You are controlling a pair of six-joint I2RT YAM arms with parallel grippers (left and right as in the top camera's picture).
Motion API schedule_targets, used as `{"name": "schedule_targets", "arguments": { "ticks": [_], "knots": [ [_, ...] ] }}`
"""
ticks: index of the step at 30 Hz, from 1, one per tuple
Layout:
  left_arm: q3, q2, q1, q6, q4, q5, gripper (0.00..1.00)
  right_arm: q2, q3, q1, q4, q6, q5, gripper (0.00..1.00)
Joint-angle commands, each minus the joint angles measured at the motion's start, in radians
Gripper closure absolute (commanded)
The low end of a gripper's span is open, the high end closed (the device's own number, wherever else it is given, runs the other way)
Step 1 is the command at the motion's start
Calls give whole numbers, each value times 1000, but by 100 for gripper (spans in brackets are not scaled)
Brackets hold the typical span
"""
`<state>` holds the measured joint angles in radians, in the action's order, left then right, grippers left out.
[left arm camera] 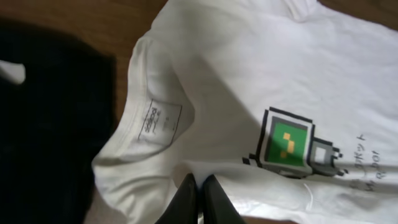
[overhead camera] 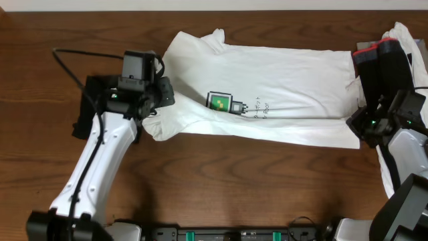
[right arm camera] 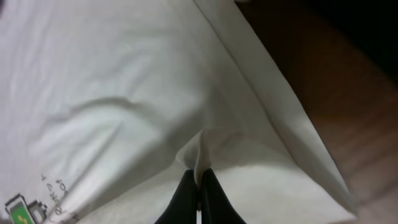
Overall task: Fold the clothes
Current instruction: 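Fold both side edges inward toward the shirt center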
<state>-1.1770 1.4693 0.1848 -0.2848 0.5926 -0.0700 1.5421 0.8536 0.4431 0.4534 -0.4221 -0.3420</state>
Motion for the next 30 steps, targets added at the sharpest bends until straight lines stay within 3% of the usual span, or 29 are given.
{"name": "schedule_targets", "arguments": {
  "ticks": [1,26,27,29,30],
  "knots": [
    [-26,34,-6,64,-30,19,94,3,16,1,-32,-11,-33,99],
    [-26,143,-6,71,-158,83,94,62,16,-2,-186,-31,-29,97],
    [-26,143,-6,71,-161,83,94,70,16,-3,-190,-32,-29,92],
    [-26,144,-6,71,-169,83,83,78,16,-5,-198,-34,-36,83],
    [-26,144,-6,71,-173,87,68,77,16,-5,-203,-34,-38,80]
  ]
}}
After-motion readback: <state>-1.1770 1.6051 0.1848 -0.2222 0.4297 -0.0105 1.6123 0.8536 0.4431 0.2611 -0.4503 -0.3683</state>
